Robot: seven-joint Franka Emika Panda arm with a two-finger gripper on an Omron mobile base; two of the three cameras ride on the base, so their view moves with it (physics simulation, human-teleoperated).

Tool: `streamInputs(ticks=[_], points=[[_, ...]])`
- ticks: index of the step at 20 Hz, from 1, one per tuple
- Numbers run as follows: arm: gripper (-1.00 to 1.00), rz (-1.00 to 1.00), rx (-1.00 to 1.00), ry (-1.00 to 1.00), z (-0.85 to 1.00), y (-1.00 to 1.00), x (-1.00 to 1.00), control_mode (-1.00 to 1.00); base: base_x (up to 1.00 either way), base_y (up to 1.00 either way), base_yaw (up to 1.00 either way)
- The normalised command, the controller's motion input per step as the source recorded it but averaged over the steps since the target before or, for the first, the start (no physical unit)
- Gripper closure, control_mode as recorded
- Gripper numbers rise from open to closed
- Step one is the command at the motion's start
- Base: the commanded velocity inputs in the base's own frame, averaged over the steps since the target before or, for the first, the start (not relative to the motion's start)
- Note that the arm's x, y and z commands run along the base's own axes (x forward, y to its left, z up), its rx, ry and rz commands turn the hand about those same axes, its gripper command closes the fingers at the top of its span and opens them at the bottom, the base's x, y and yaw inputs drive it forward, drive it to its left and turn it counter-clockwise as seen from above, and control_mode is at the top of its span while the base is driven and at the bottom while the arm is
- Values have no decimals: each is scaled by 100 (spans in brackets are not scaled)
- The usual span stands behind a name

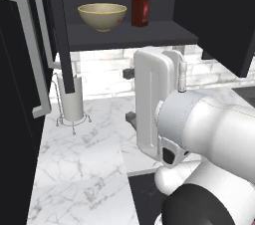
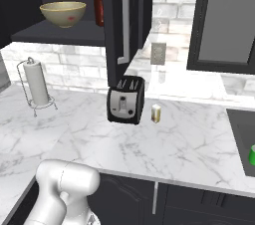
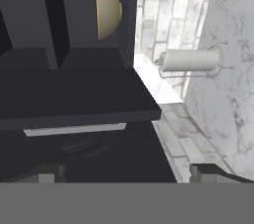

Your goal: Pick the mug and place it in the sink. Pick the bowl and place it in the open cabinet and then close the cabinet.

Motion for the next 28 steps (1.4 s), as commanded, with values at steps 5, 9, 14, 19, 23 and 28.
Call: streamInputs(ticks=[5,9,14,19,23,28], points=[[-100,0,0,0,0,34,-2,-100,0,0,0],[-100,0,0,0,0,26,0,-100,0,0,0],[-100,0,-1,0,0,30,0,-100,0,0,0],[-100,0,-2,0,0,30,0,-100,0,0,0],[-100,0,-2,0,0,28,10,-100,0,0,0],[-100,0,-1,0,-3,24,14,-100,0,0,0]])
